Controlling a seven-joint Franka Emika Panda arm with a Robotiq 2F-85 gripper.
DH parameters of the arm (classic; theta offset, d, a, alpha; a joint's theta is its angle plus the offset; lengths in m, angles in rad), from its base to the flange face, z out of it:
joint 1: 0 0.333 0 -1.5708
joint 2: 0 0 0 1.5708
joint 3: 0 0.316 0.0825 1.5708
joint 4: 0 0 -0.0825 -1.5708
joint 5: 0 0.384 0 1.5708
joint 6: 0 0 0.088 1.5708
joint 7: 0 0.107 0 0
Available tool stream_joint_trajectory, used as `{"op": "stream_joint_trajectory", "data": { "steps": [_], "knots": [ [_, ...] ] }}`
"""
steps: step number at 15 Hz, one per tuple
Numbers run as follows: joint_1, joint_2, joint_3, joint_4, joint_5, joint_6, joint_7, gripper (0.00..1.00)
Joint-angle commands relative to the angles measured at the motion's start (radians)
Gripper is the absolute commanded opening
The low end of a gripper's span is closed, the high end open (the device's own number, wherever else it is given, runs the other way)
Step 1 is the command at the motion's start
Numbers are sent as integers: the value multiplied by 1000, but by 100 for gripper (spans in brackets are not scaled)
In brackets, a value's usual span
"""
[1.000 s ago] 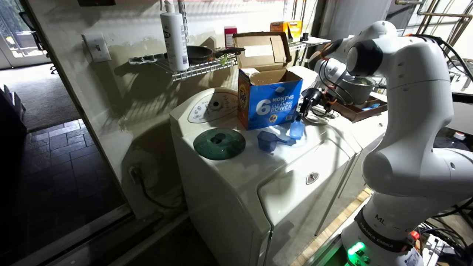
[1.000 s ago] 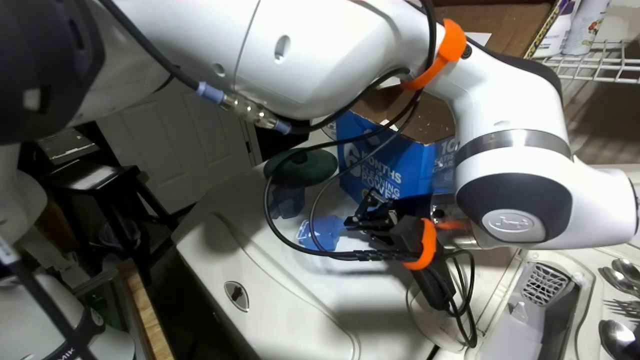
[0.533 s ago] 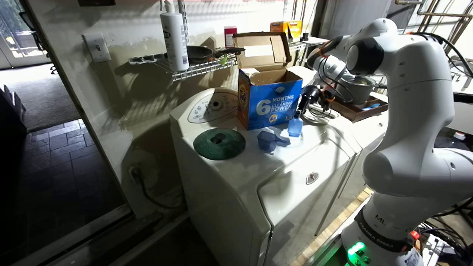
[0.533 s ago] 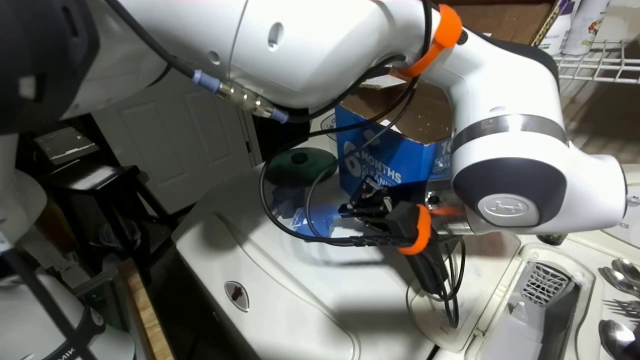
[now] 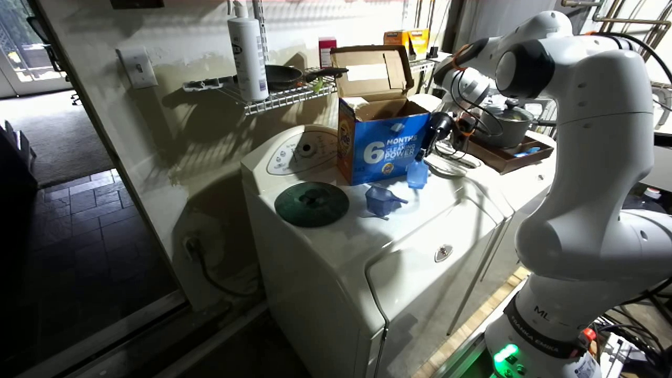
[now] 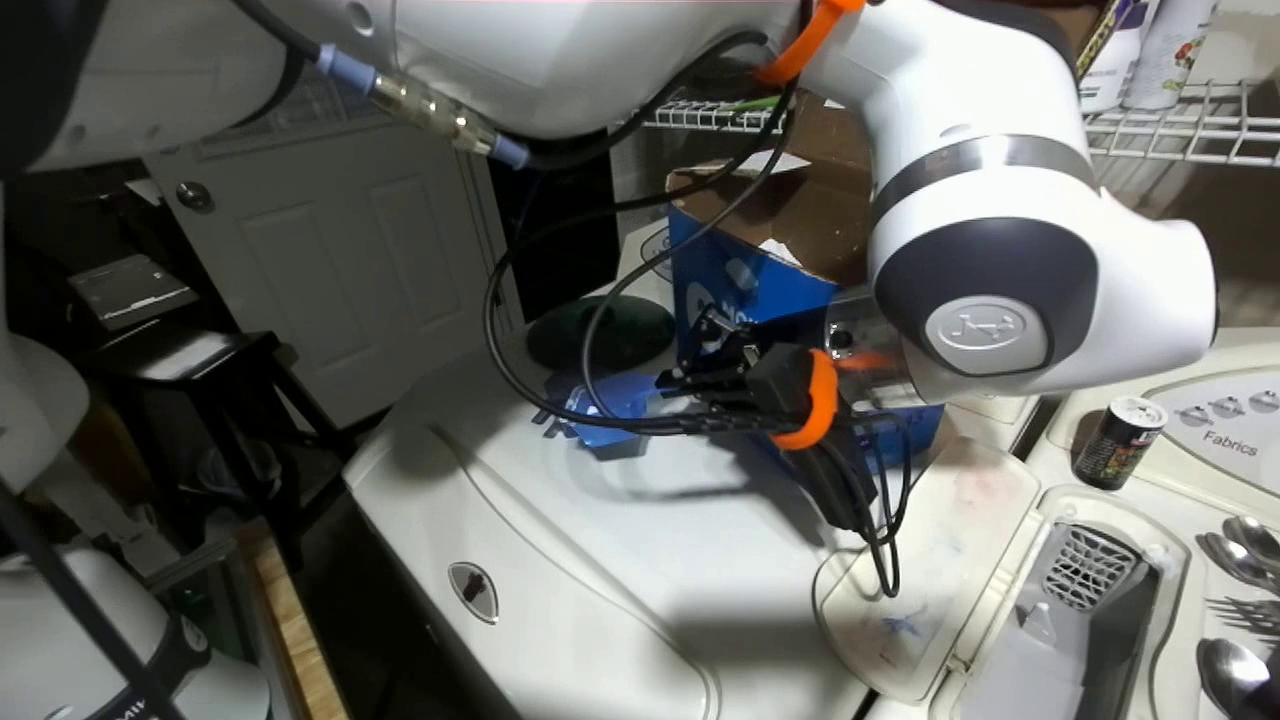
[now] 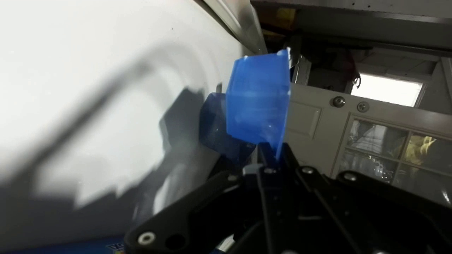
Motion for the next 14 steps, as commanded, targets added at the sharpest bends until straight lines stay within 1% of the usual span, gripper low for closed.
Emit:
{"op": "stream_joint_trajectory", "data": {
  "steps": [1,3,9,12,14],
  "knots": [
    [44,-86,-13,-90,-4,20,-32,2],
    [56,-119,-20,-130,3,50,-33,2],
    [103,-232,-48,-282,29,217,-39,2],
    [120,-286,-64,-345,38,240,-32,2],
    [123,-320,-76,-377,43,220,-36,2]
  ]
}}
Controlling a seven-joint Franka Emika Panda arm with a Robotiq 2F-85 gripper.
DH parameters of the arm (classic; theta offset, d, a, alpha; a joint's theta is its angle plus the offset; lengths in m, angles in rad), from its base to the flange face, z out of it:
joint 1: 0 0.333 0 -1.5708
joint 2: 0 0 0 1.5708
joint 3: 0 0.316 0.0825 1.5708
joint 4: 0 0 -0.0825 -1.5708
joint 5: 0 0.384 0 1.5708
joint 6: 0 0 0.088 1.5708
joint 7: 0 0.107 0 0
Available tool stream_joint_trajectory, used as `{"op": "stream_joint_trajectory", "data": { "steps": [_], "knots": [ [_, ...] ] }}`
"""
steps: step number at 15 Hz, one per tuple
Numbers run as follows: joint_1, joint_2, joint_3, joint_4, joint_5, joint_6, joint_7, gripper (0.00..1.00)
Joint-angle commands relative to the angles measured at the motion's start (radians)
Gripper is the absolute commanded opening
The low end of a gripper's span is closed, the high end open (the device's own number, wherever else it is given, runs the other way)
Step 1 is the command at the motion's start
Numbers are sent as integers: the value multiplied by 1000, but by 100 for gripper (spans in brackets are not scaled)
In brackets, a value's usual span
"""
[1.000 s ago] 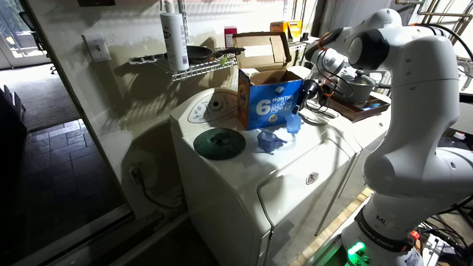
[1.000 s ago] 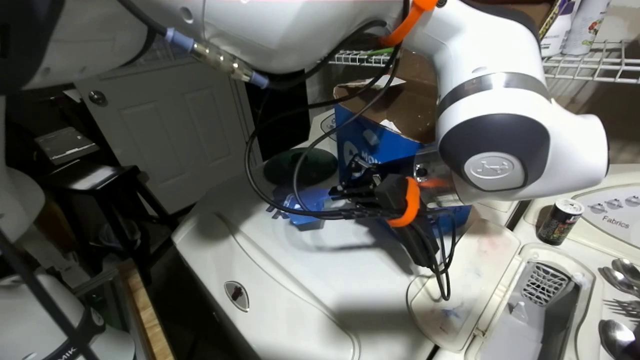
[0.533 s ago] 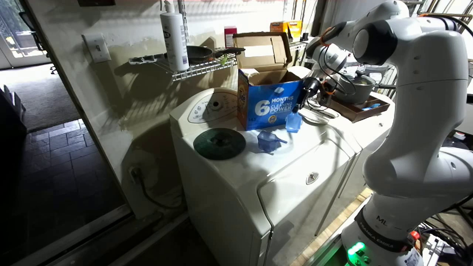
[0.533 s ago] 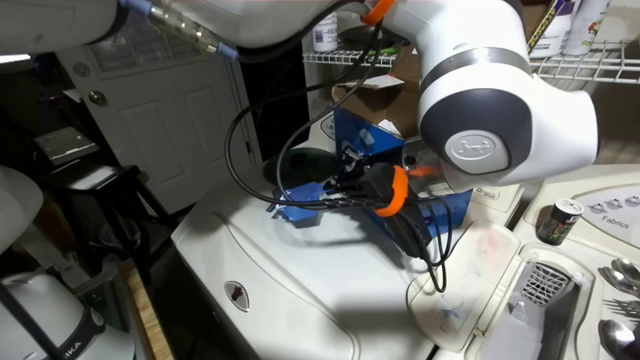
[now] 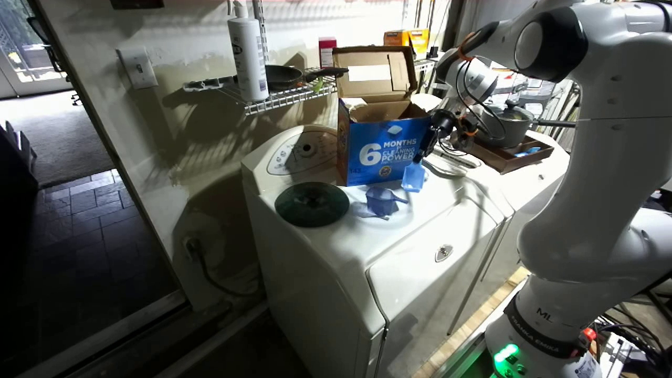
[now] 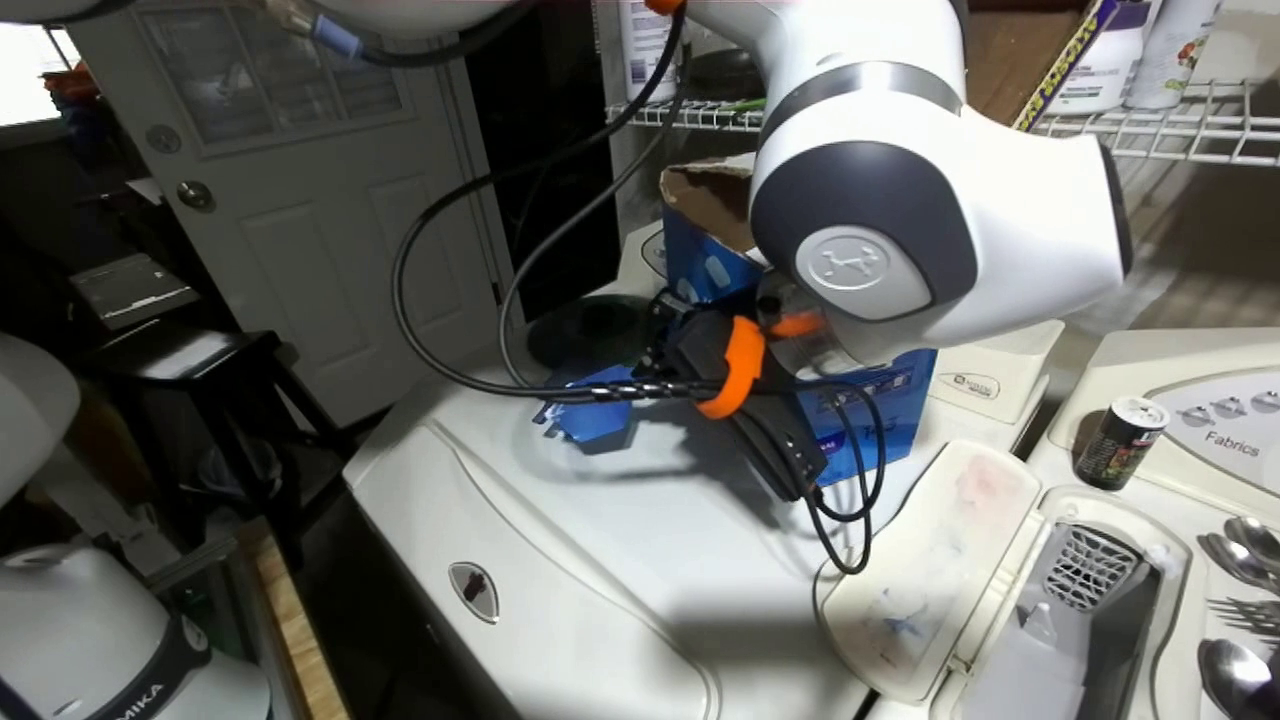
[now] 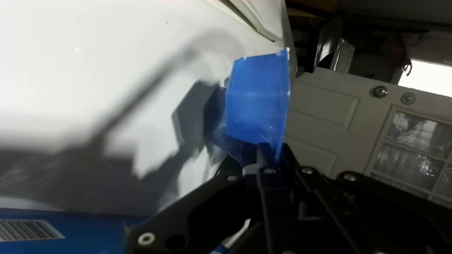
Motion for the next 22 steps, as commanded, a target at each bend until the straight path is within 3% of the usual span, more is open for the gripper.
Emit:
{"op": "stream_joint_trajectory", "data": {
  "steps": [1,12,22],
  "knots": [
    [42,-116,-28,-115,40,4,-18,2],
    [110,-311,-101,-287,146,109,-54,2],
    [177,-315,-96,-310,159,242,-179,2]
  ]
}}
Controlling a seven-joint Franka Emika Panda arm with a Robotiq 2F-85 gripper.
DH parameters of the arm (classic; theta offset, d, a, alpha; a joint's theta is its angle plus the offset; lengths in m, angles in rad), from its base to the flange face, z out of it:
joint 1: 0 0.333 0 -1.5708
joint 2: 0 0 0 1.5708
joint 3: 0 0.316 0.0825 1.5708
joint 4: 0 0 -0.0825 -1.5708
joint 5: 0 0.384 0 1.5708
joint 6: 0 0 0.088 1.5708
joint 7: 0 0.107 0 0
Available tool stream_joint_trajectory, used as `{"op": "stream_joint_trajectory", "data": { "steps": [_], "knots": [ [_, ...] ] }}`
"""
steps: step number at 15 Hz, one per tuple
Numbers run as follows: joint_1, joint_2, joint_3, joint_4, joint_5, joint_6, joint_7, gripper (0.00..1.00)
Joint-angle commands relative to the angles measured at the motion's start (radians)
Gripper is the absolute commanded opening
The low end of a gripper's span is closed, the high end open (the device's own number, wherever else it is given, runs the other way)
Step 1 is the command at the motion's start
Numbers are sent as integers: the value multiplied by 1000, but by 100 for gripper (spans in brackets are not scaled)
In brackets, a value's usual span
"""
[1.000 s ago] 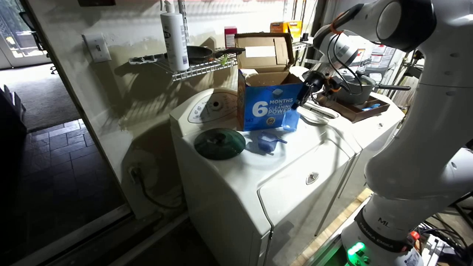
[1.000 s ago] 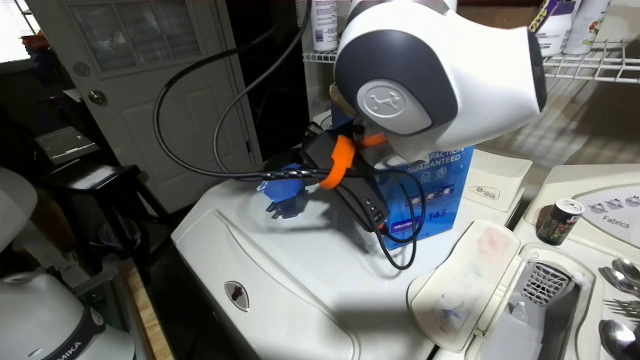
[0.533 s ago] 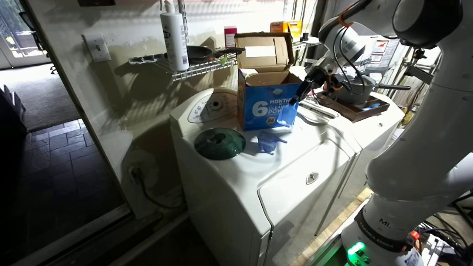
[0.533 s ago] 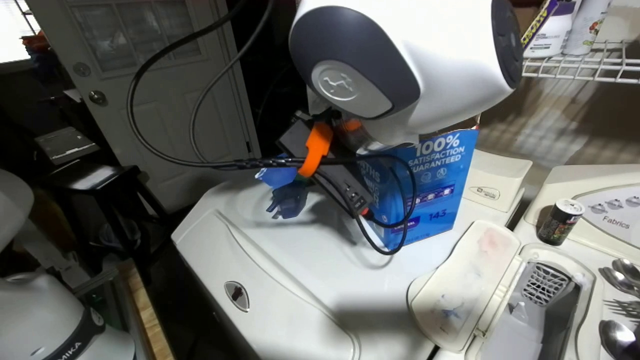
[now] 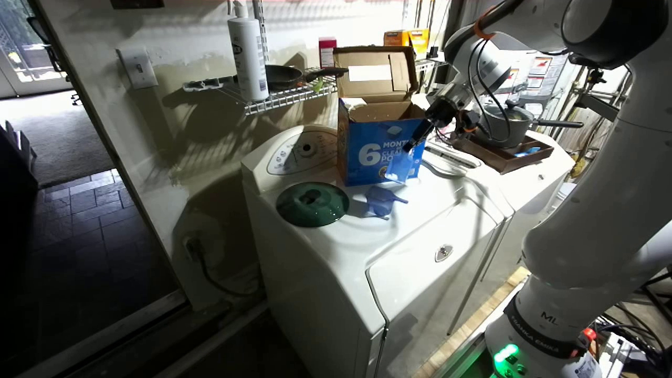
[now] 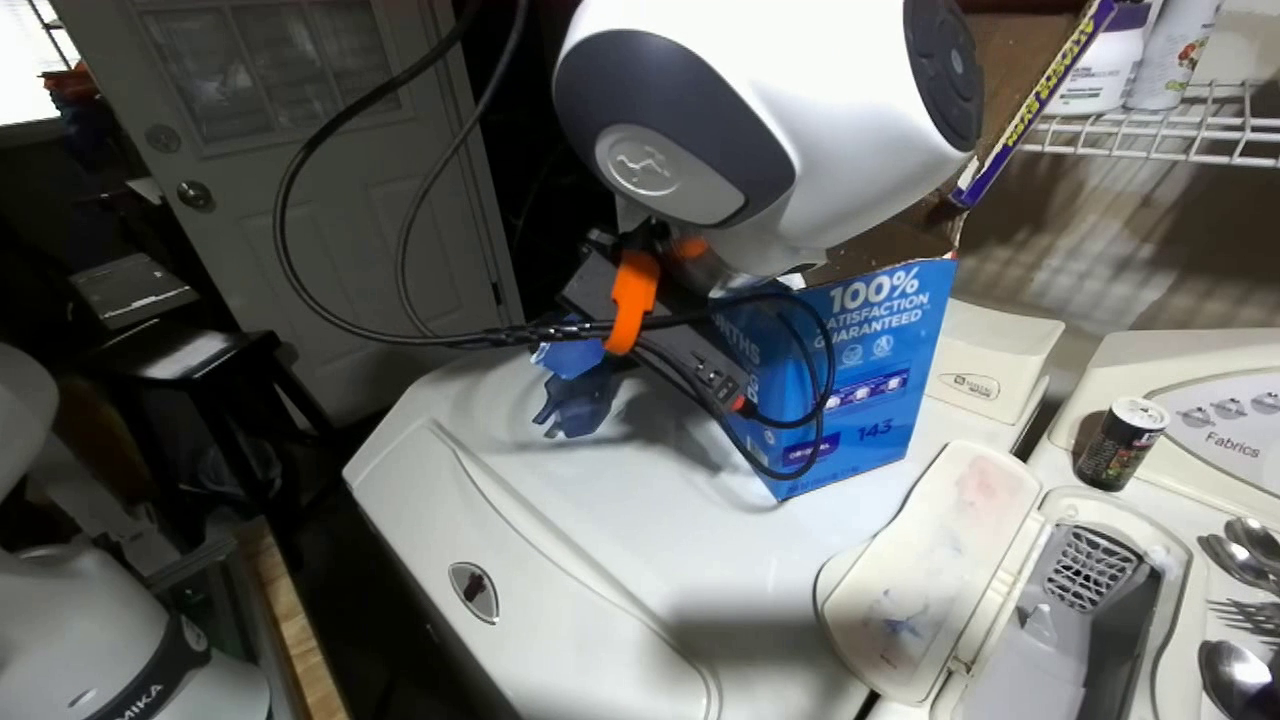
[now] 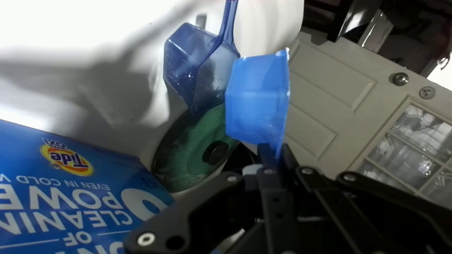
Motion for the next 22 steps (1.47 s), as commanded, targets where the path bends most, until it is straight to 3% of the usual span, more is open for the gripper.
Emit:
{"op": "stream_joint_trajectory", "data": {
  "steps": [1,18,22],
  "knots": [
    [32,-21,-8,-30,27,51,-61,2],
    [92,-43,14,-82,58,148,-306,2],
    [106,-53,21,-103,52,222,-354,2]
  ]
}}
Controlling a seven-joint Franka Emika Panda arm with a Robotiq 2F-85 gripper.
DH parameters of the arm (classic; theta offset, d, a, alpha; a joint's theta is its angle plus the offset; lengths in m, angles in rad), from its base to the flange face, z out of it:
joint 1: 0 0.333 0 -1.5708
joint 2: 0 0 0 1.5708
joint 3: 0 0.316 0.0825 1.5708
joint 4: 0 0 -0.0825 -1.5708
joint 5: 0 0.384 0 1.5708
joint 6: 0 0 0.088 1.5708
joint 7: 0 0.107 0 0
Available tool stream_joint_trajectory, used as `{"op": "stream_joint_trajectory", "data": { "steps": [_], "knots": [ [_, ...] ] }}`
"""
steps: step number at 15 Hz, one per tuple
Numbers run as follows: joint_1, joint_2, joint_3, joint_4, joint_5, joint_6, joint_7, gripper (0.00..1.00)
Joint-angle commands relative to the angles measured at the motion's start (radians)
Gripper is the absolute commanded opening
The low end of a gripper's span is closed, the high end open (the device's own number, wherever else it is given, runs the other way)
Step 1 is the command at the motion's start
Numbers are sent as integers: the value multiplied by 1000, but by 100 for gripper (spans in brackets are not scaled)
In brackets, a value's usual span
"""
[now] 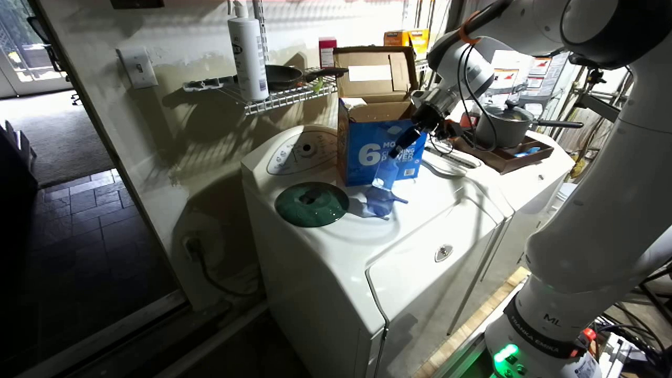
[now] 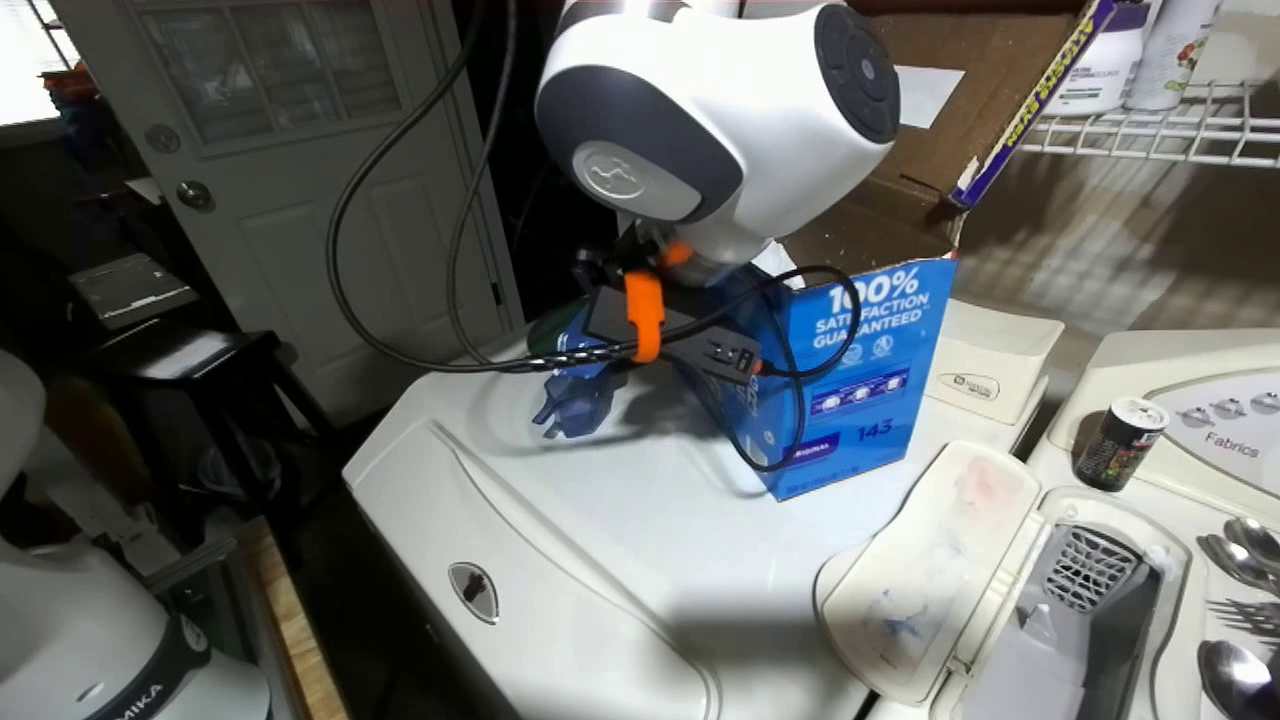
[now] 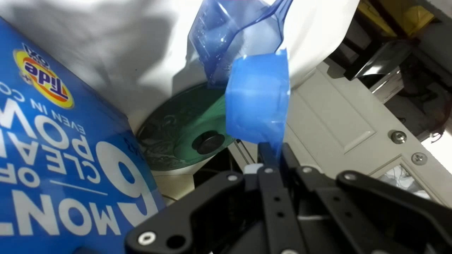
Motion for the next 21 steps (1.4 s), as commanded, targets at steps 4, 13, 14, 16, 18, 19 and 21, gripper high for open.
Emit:
{"op": "stream_joint_trajectory", "data": {
  "steps": [4,13,14,16,18,19,21],
  "knots": [
    [34,-64,14,-91,28,146,-106,2],
    [51,-139,13,-178,27,188,-210,2],
    [53,-152,13,-189,26,189,-216,2],
    [54,-179,11,-215,24,191,-236,2],
    [56,-209,10,-241,21,197,-249,2],
    [57,-224,9,-254,20,201,-257,2],
    [59,-255,7,-281,19,216,-277,2]
  ]
}}
